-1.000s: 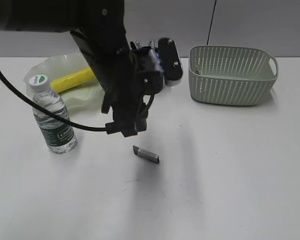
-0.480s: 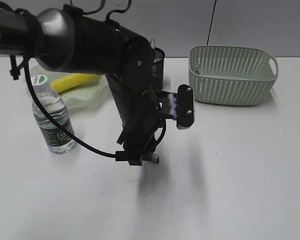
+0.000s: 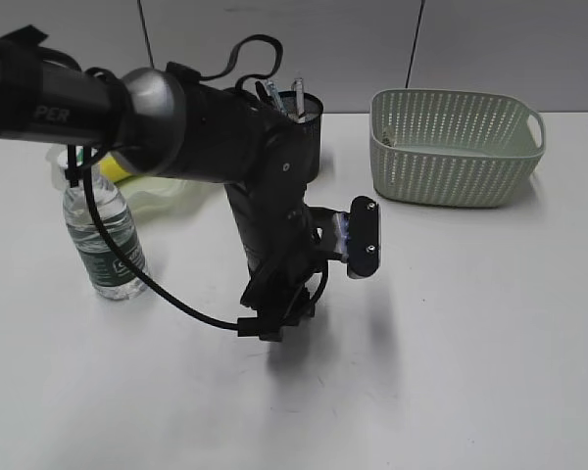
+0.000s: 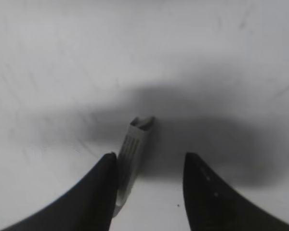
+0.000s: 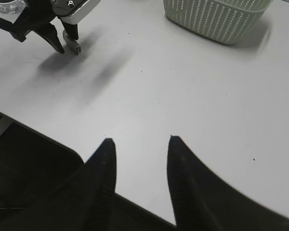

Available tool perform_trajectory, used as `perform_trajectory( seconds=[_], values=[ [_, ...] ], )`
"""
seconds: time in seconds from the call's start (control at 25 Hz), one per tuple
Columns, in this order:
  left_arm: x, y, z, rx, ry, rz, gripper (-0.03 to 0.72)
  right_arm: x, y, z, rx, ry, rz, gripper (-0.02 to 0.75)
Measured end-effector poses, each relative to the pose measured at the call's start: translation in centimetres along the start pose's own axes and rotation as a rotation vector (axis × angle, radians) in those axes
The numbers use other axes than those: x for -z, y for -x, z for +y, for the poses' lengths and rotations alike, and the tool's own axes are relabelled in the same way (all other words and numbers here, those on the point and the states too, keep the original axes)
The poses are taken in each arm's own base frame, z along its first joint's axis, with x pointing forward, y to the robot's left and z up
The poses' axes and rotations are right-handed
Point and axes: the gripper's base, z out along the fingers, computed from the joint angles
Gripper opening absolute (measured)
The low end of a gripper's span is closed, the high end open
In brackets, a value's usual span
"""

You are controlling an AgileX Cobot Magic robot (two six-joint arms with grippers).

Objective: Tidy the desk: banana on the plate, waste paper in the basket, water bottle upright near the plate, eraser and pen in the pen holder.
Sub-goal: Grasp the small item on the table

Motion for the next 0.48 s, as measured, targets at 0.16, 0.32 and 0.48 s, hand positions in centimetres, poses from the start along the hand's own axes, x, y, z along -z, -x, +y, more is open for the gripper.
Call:
perform_trajectory(
  seconds=[0.16,0.32,0.48],
  values=[
    [-0.75,0.06,0.06,-0.003,0.006,-0.003,0.225,0.0,0.0,0.0,0.0,0.0,0.0,0.298],
    [-1.02,-0.02,-0.06,-0.003,-0.007,0.006,0.141,0.0,0.0,0.0,0.0,0.0,0.0,0.298],
    [-0.22,0.02,0.01,0.001,0.002,-0.002,0.141,0.0,0.0,0.0,0.002,0.0,0.0,0.298]
  ],
)
